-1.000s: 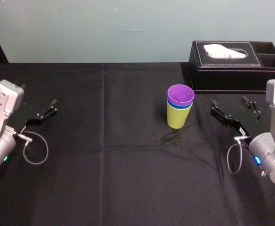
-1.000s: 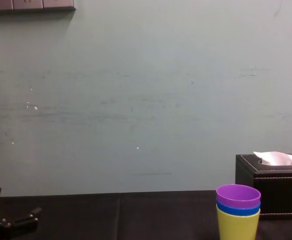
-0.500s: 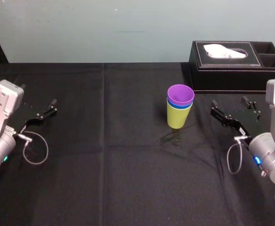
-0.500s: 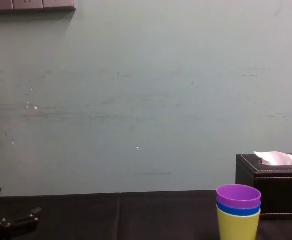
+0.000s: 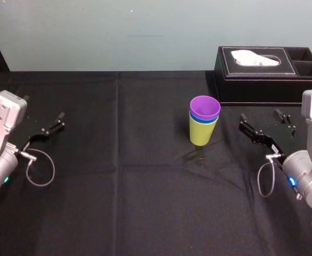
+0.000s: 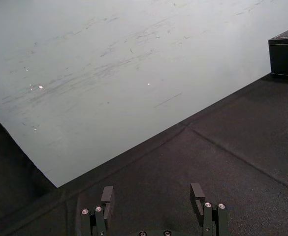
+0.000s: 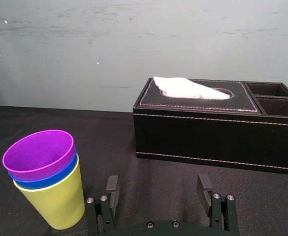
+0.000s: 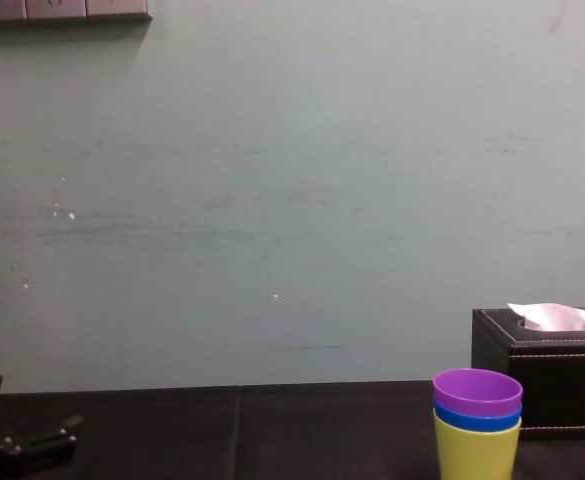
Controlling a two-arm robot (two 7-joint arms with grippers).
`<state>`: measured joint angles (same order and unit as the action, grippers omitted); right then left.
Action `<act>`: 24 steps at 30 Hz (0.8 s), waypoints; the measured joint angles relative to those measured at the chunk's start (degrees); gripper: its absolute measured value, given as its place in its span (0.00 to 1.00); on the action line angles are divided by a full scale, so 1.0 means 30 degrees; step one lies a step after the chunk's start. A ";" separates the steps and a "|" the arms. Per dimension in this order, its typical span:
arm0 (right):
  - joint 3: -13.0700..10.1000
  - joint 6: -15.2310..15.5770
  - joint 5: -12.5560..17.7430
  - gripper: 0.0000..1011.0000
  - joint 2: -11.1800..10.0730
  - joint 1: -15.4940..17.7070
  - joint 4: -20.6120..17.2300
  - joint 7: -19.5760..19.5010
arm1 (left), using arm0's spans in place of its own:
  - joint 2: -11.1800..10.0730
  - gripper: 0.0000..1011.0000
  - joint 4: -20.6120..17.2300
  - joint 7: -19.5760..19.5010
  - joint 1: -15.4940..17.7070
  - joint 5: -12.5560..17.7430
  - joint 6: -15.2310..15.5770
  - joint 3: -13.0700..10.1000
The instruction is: Stack the three plastic cups sequentially using one hand.
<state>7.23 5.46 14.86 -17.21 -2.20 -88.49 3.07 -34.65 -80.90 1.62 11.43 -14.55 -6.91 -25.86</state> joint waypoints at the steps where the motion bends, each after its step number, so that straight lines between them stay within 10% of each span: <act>1: 0.0000 0.0000 0.0000 0.99 0.0000 0.0000 0.0000 0.0000 | 0.0000 1.00 0.0001 -0.0001 0.0000 0.0000 0.0001 0.0000; 24: 0.0000 0.0000 0.0000 0.99 0.0001 0.0000 0.0001 -0.0001 | 0.0000 1.00 0.0001 0.0000 0.0000 0.0001 0.0001 0.0000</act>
<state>7.23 5.46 14.86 -17.21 -2.20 -88.49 3.07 -34.65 -80.90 1.62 11.43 -14.55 -6.91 -25.86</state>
